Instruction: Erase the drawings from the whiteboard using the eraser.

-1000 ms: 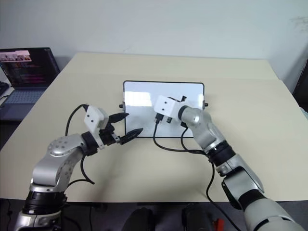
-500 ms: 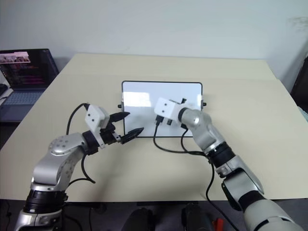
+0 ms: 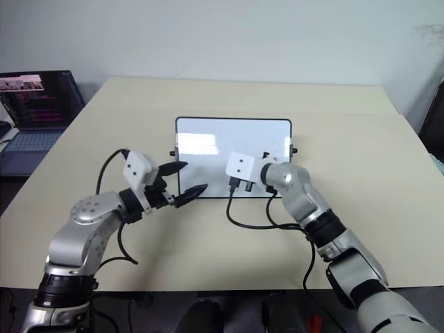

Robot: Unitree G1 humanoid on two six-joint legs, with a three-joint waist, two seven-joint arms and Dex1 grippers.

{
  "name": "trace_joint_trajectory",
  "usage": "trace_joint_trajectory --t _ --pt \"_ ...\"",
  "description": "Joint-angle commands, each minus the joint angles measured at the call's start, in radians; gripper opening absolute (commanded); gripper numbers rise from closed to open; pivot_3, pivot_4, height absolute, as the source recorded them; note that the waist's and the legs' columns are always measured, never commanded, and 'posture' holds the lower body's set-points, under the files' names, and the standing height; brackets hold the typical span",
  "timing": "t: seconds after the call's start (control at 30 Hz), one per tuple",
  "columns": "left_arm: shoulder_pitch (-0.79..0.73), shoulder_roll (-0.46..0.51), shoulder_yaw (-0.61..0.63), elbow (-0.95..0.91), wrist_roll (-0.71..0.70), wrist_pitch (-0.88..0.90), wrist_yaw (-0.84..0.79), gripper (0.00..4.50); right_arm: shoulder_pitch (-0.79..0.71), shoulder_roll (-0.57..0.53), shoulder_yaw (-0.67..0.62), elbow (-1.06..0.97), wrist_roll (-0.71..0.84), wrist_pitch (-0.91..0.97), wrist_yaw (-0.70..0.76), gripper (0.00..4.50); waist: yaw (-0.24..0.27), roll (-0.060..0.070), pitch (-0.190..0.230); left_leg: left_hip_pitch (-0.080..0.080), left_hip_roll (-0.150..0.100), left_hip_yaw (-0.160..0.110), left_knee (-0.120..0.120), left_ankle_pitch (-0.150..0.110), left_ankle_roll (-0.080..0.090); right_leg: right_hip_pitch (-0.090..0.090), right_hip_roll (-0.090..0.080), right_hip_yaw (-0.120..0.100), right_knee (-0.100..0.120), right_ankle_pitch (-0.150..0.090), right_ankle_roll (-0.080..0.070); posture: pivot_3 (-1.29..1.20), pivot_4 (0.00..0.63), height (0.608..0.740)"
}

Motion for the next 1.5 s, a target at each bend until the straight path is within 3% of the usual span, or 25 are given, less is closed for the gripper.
trace_joint_trajectory --t 0.03,0.33,0.47,0.67,0.97,1.2,1.5 --pt "-0.016 -0.008 -0.002 -0.020 -0.002 -0.022 -0.003 4.50 -0.010 0.022 -0.089 0.002 0.043 0.030 -0.051 1.30 0.000 0.000 0.000 0.000 0.000 0.000 0.000 0.000 0.000 0.000 0.000 0.000 0.000 0.000 0.000 0.00 0.150 0.740" --pt "-0.044 -0.043 -0.018 -0.011 -0.016 -0.043 -0.023 4.50 0.112 0.026 -0.320 -0.429 0.337 0.323 0.033 1.30 0.004 0.001 0.001 -0.007 0.001 -0.002 -0.001 -0.001 0.000 -0.002 -0.001 -0.001 -0.005 0.001 -0.001 0.00 0.150 0.740" --pt "-0.071 -0.054 -0.040 0.010 -0.009 -0.054 -0.049 4.50 0.242 -0.061 -0.333 -0.636 0.382 0.445 0.049 1.30 0.007 0.001 0.001 -0.008 0.001 -0.003 -0.003 -0.001 -0.001 -0.002 -0.002 -0.002 -0.010 0.000 -0.001 0.00 0.150 0.740" --pt "-0.136 -0.048 -0.063 0.080 0.011 -0.079 -0.094 4.50 0.407 -0.166 -0.276 -0.750 0.347 0.474 0.012 1.30 0.003 0.001 0.001 -0.007 -0.002 -0.002 -0.002 -0.002 -0.001 -0.001 -0.001 -0.002 -0.010 0.000 0.000 0.00 0.150 0.740" --pt "-0.158 -0.046 -0.090 0.123 0.037 -0.114 -0.138 4.50 0.431 -0.158 -0.236 -0.741 0.338 0.466 -0.079 1.30 -0.001 0.001 0.001 -0.006 -0.002 -0.001 -0.002 -0.002 -0.001 -0.002 0.002 -0.001 -0.009 0.000 0.001 0.00 0.150 0.740" --pt "-0.142 -0.044 -0.103 0.105 0.048 -0.126 -0.155 4.50 0.321 -0.087 -0.301 -0.529 0.279 0.354 -0.261 1.30 0.000 0.001 0.001 -0.006 -0.002 0.000 -0.002 -0.002 -0.001 -0.002 0.001 -0.001 -0.009 0.000 0.000 0.00 0.150 0.740" --pt "-0.119 -0.042 -0.100 0.076 0.043 -0.112 -0.148 4.50 0.216 -0.068 -0.303 -0.336 0.249 0.230 -0.332 1.30 0.000 0.001 0.001 -0.006 0.000 0.008 -0.003 -0.002 -0.001 -0.002 0.001 0.001 -0.009 0.000 0.000 0.00 0.150 0.740"
